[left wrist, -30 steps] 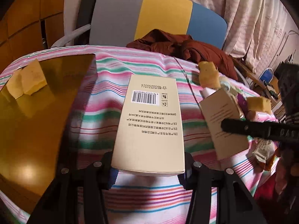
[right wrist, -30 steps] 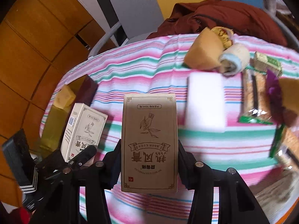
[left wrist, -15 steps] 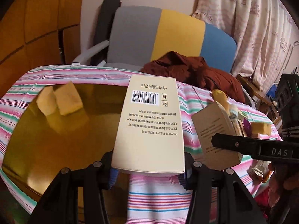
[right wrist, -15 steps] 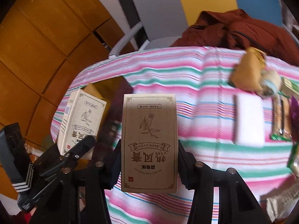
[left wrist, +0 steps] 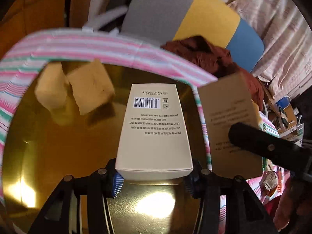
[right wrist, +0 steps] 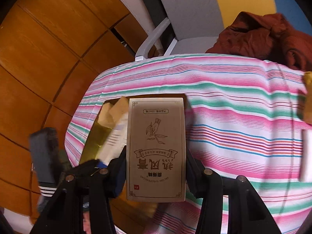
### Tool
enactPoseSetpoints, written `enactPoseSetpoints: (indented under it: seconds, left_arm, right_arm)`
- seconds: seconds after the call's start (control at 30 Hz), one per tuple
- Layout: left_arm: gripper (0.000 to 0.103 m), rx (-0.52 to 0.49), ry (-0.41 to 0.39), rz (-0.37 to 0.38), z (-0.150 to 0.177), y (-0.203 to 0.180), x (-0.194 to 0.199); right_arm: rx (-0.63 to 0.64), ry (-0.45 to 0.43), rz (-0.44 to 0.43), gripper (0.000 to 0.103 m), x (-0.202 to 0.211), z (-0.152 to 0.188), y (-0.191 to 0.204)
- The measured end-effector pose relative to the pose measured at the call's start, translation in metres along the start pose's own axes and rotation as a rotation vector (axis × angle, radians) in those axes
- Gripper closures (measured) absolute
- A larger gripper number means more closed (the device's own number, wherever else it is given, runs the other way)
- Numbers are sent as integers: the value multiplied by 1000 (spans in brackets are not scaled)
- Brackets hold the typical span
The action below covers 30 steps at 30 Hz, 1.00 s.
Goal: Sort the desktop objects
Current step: 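Carry both boxes over the gold tray and release them beside the sponges, then move both tools back toward the remaining snack packets and sponge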
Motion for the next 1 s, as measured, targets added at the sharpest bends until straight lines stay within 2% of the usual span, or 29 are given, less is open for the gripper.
enactPoseSetpoints:
  seconds: [0.1, 0.2, 0.4, 0.5, 0.57, 0.63, 0.73, 1.0]
  left_arm:
    - [53, 45, 45, 43, -9, 12, -14]
    - [53, 44, 36, -9, -20, 24, -19]
    - [52, 91, -31, -123, -38, 60, -16]
    - [52, 109, -26, -80, -39, 66, -20]
    - [47, 146, -26, -61, -39, 71, -21]
    - [42, 170, -45, -72, -38, 76, -18]
    - [42, 160, -58, -72, -36, 77, -11]
    - [42, 140, -116, -100, -28, 72, 7]
  right_arm:
    - [-11, 15, 61, 52, -16, -10, 7]
    - [-26, 32, 88, 51, -28, -16, 13]
    - [-8, 41, 151, 51, -50, -24, 23]
    - [-5, 46, 177, 51, -64, -32, 25]
    - [1, 45, 195, 51, -74, -37, 27]
    - [5, 54, 183, 50, -83, -40, 30]
    - [-6, 40, 163, 47, -89, -44, 31]
    - [11, 4, 120, 44, -72, -32, 29]
Point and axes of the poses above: each gripper's, at about its wrist camera, not at the fingertips, and x roughly against the way its jaws point, y to its left, z to its underside, the point moved 7 cm from there along -x, roughly the way its jaws point, and after that the axes turned 8 degrees about y, right-handed, at the moved point
